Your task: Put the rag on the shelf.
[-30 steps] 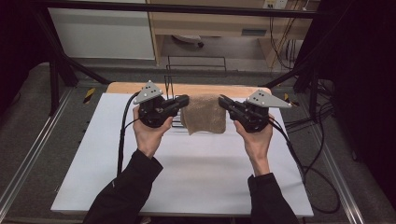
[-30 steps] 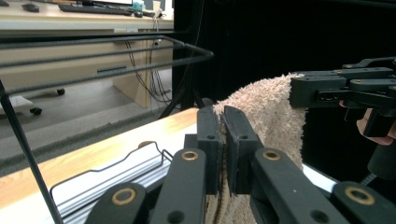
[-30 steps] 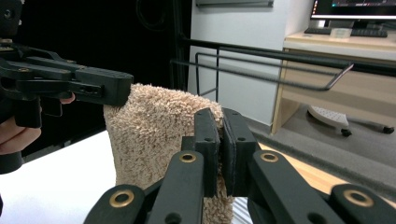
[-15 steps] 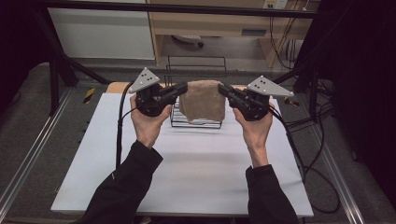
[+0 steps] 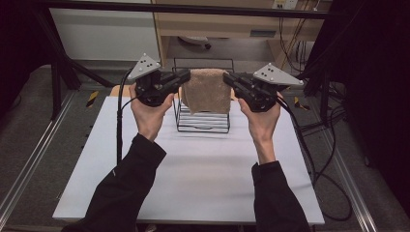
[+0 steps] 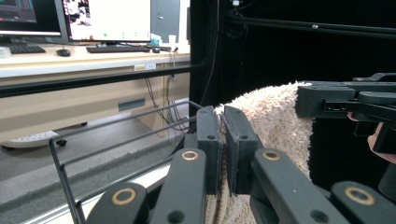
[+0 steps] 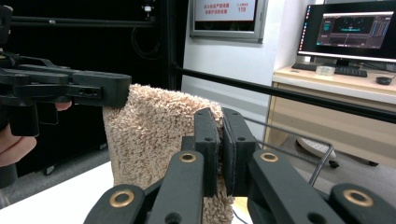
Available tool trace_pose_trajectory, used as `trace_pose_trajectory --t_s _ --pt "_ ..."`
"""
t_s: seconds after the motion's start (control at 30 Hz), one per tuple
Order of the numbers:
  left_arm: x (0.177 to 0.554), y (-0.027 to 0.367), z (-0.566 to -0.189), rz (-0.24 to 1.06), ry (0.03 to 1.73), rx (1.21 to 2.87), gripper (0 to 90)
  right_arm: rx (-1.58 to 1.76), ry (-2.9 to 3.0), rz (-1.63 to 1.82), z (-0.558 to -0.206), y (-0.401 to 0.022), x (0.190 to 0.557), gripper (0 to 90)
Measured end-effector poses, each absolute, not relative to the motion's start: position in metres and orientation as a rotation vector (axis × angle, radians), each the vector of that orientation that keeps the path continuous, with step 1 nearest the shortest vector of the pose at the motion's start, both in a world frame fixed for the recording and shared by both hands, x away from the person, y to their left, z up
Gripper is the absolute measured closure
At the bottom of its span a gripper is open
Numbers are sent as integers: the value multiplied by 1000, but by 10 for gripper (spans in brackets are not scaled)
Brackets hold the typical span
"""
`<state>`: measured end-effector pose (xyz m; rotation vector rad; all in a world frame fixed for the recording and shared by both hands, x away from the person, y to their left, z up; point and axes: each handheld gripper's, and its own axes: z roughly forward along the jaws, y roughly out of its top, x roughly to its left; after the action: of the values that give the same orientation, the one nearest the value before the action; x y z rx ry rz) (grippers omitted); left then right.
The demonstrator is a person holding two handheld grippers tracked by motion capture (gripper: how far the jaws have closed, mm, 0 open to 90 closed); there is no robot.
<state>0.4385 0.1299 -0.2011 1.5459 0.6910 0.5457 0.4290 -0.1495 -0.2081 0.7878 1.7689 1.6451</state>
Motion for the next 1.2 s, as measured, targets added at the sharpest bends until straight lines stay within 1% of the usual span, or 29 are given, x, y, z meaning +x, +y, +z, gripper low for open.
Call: trace_pose_trajectory --t_s 1.2 --pt "479 135 -156 594 694 1500 854 768 1701 1662 -163 -138 471 861"
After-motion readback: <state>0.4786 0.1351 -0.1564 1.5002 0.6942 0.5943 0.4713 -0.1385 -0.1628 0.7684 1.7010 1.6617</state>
